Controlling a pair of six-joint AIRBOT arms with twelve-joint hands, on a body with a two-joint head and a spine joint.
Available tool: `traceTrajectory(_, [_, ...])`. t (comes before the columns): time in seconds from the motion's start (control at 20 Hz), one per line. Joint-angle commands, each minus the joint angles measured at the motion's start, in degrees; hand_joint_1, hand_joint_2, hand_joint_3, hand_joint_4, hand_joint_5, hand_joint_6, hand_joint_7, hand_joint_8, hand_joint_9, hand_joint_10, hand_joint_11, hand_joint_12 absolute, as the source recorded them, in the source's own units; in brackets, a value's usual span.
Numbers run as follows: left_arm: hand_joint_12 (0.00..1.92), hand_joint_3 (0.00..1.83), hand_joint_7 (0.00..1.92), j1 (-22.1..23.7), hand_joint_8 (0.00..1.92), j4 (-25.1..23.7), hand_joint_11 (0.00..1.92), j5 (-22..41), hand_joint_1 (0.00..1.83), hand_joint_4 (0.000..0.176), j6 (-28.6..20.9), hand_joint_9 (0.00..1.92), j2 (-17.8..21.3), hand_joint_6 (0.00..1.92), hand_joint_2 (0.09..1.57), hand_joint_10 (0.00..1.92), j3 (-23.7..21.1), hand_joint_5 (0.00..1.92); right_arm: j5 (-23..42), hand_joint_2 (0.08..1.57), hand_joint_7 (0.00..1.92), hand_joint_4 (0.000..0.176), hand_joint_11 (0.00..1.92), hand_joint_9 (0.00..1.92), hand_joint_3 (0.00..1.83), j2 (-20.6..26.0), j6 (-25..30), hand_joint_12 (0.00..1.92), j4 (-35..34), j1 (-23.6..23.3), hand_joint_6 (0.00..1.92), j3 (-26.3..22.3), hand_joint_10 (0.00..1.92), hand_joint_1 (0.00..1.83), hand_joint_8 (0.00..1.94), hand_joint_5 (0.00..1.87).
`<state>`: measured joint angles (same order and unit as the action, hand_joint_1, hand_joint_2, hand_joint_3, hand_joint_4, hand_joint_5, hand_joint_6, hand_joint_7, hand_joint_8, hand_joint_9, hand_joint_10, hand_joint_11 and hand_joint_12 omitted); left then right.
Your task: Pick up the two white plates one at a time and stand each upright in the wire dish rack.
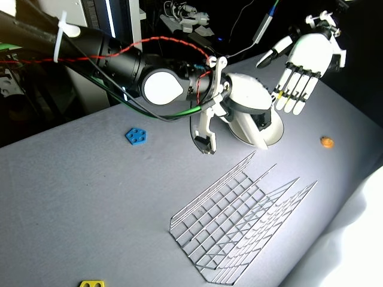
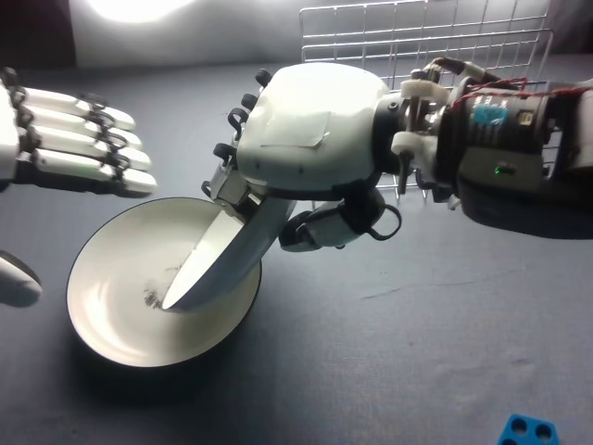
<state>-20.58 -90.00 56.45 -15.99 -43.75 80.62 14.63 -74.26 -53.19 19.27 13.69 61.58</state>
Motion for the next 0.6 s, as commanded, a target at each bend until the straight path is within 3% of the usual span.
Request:
traceTrajectory(0.0, [0.05, 0.00, 0.11, 0.86, 0.01, 2.95, 0.06, 1.38, 0.00, 0.000, -0.40, 0.09, 0.85, 0.01, 1.11, 0.01, 0.21, 0.10, 6.30, 1.13, 1.01, 0.026, 0.84, 1.16, 0.00, 0.69, 0.12, 1.23, -1.77, -1.69, 1.09, -0.80, 0.37, 1.21, 0.94, 0.93])
traceTrajectory(0.15, [0.05, 0.00, 0.10, 0.91, 0.01, 2.13, 0.05, 1.07, 0.00, 0.000, -0.78, 0.09, 1.10, 0.00, 1.11, 0.00, 0.99, 0.10, 6.23, 1.14, 0.98, 0.025, 0.83, 1.15, 0.00, 1.83, 1.21, 1.25, -4.15, -3.57, 1.14, -1.89, 0.38, 1.20, 0.99, 0.89])
traceTrajectory(0.55, [0.06, 0.00, 0.12, 0.92, 0.01, -0.47, 0.05, 0.37, 0.00, 0.000, -2.55, 0.10, 0.01, 0.01, 1.12, 0.01, 4.87, 0.12, 4.27, 1.14, 0.98, 0.026, 0.82, 1.13, 0.00, 4.43, 16.65, 1.27, -5.60, -8.73, 1.14, -1.97, 0.40, 1.20, 0.98, 0.90])
